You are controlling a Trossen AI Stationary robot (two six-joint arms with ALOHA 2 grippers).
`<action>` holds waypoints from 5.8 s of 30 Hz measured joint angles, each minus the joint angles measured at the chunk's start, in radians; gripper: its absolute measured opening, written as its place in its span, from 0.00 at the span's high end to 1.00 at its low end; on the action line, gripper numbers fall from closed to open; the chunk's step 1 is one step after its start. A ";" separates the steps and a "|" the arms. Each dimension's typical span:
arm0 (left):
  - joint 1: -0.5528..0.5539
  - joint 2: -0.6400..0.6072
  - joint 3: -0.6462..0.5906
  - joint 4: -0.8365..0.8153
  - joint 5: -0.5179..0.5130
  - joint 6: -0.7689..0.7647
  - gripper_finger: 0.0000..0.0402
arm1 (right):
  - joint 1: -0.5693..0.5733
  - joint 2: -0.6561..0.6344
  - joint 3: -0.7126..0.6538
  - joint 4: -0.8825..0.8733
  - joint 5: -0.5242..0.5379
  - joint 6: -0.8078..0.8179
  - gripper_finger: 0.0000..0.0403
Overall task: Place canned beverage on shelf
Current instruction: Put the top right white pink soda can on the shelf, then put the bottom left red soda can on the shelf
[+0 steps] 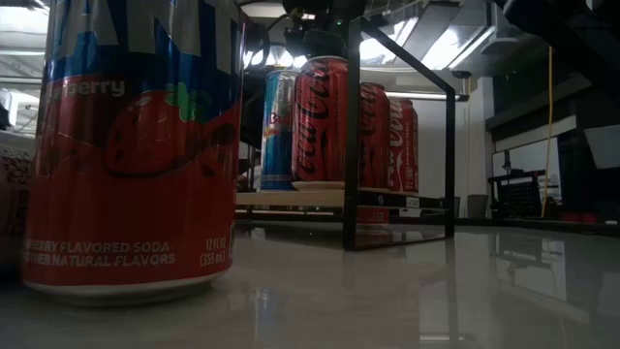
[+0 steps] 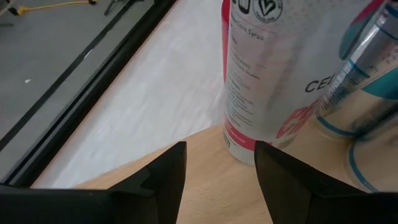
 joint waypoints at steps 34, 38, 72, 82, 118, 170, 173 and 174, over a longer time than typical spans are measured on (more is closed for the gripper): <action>-0.017 0.000 0.000 0.103 0.012 -0.001 0.55 | 0.000 0.003 -0.002 -0.006 -0.018 0.001 0.14; -0.017 0.000 0.000 0.103 -0.033 0.000 0.55 | 0.000 0.003 -0.002 -0.015 -0.018 0.001 0.14; -0.021 0.000 0.000 0.061 -0.040 -0.001 0.55 | -0.010 -0.113 0.015 -0.091 0.198 0.001 0.14; -0.023 0.000 0.000 0.057 0.008 0.000 0.55 | -0.100 -0.092 -0.044 -0.101 0.182 0.009 0.14; -0.021 0.000 0.000 0.095 -0.054 0.008 0.55 | -0.103 -0.091 -0.111 -0.021 -0.028 0.001 0.14; -0.217 -0.566 0.000 -0.409 -0.017 -0.238 0.55 | -0.105 -0.091 -0.080 -0.028 0.019 0.001 0.14; -0.217 -0.573 0.000 -0.409 0.008 -0.238 0.55 | -0.105 -0.091 -0.080 -0.027 0.020 0.001 0.14; -0.217 -0.574 0.000 -0.409 0.014 -0.238 0.55 | -0.105 -0.091 -0.080 -0.027 0.020 0.001 0.14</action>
